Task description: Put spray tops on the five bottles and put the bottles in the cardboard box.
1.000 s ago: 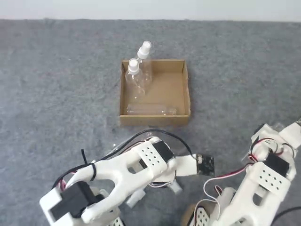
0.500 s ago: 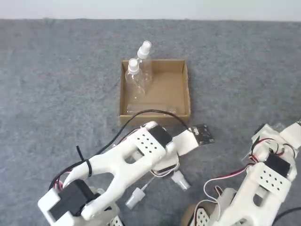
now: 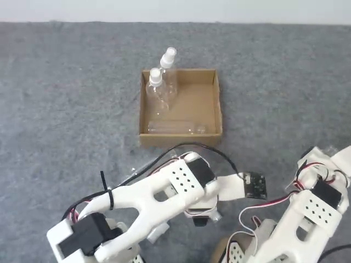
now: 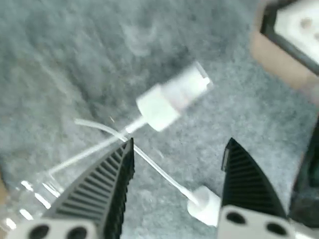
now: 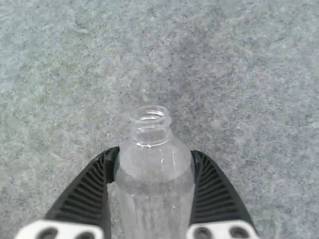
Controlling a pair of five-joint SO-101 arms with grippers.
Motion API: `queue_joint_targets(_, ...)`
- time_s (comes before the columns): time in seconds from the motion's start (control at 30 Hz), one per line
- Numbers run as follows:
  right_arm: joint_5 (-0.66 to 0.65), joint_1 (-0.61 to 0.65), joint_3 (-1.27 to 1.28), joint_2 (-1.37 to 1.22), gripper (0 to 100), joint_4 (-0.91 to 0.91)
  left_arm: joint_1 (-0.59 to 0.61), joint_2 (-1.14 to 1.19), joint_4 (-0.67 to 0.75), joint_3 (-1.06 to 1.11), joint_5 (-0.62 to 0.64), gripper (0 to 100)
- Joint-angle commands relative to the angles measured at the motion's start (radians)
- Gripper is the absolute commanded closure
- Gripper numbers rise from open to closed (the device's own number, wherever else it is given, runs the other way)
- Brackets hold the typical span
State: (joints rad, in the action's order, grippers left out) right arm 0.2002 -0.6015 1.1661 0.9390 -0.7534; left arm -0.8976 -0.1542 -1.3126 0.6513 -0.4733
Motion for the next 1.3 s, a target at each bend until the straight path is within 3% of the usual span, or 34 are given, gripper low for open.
queue_joint_targets(0.0,-0.002,-0.015,-0.017,0.038,99.0,0.027,-0.005,-0.044,0.087,-0.044,-0.014,73)
queue_joint_targets(0.3,-0.002,-0.015,-0.017,0.038,99.0,0.028,-0.006,0.124,0.201,-0.068,-0.015,73)
queue_joint_targets(0.5,-0.002,-0.015,-0.017,0.038,99.0,0.028,-0.008,0.25,0.204,-0.131,-0.009,74)
queue_joint_targets(0.93,-0.002,-0.015,-0.017,0.038,99.0,0.028,-0.006,0.252,0.192,-0.133,-0.005,94)
queue_joint_targets(1.27,-0.002,-0.015,-0.017,0.038,99.0,0.028,0.0,0.252,0.038,-0.223,0.19,95)
